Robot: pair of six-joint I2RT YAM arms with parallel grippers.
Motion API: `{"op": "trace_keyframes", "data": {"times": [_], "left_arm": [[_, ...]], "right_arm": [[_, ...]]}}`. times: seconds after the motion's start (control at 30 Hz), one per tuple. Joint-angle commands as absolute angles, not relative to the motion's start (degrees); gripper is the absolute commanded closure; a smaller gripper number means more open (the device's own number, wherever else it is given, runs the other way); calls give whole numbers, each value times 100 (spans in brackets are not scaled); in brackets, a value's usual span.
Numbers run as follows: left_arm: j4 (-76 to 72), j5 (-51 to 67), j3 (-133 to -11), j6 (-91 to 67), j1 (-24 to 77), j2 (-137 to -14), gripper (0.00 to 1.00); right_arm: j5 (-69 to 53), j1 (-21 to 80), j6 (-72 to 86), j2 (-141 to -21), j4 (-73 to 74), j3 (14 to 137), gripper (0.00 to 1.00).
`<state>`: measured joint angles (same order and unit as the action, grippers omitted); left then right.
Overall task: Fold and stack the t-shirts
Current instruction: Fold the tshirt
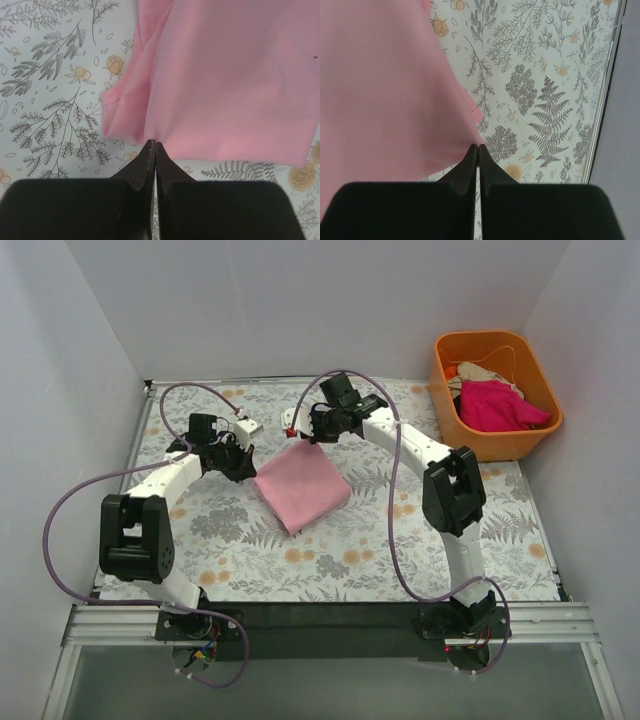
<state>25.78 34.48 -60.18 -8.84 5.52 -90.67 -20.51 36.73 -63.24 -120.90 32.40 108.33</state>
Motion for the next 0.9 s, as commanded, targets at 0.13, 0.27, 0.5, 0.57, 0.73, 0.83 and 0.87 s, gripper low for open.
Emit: {"op": "trace_keyframes", "data": {"times": [0.13, 0.27, 0.5, 0.57, 0.73, 0.83, 0.87], "left_arm": [[1750, 3164, -6284, -1028, 413, -9773, 100], [1670, 3068, -6460, -1125, 387, -10142, 100], [1608, 2744, -6547, -1125, 378, -10520, 100], [1626, 2602, -6722, -1177, 369, -10696, 100], [1792, 2356, -7408, -1213, 352, -11275, 100], [1968, 2347, -8032, -1274, 343, -11689, 100], [2030, 2355, -8164, -1309, 343, -11776, 100]], "right_arm": [[-1951, 3621, -6416, -12858, 2883, 11566, 99], [-1837, 3612, -6346, -13139, 2611, 11593, 99], [-1662, 3612, -6240, -13508, 2417, 11610, 99], [-1574, 3612, -6188, -13561, 2312, 11628, 99], [-1275, 3612, -6038, -13737, 2109, 11821, 99], [-1143, 3612, -5906, -13764, 2101, 11839, 86], [-1099, 3612, -5863, -13746, 2092, 11830, 78]]}}
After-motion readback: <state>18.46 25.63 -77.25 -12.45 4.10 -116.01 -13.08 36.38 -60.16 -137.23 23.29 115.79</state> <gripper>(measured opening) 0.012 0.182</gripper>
